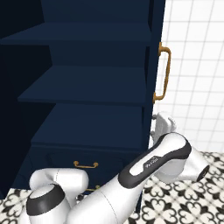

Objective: Pick the kettle from the counter and place it on the tray. Then pick the mug from the cabinet and place it on the tray. Then close the cabinet doors.

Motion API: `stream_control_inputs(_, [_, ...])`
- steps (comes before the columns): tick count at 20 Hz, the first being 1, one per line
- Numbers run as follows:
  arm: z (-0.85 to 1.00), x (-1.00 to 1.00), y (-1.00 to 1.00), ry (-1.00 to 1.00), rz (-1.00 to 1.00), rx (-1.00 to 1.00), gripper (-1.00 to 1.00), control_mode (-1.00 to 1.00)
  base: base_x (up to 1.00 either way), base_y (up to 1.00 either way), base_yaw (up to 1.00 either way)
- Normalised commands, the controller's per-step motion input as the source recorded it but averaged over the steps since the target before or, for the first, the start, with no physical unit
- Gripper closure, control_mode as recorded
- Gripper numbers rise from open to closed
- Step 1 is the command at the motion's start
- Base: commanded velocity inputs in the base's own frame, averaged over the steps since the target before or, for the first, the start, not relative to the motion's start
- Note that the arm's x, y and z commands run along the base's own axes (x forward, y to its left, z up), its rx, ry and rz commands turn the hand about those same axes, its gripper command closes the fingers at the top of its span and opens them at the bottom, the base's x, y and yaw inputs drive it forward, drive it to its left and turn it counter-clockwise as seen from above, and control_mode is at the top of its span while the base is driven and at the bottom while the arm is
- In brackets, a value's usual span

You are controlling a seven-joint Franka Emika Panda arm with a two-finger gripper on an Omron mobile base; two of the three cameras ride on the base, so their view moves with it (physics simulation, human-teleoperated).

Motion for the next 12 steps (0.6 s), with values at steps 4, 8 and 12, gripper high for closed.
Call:
stream_control_inputs(4, [0.0,0.0,0.25,0.0,0.22,0.0,-1.0,-1.0,0.0,0.0,0.0])
stream_control_inputs(8, [0.0,0.09,0.36,-0.02,0.12,-0.03,-1.0,-1.0,0.0,0.0,0.0])
stream_control_inputs(12, [-0.03,0.09,0.45,-0.1,0.04,-0.1,-1.0,-1.0,0.0,0.0,0.0])
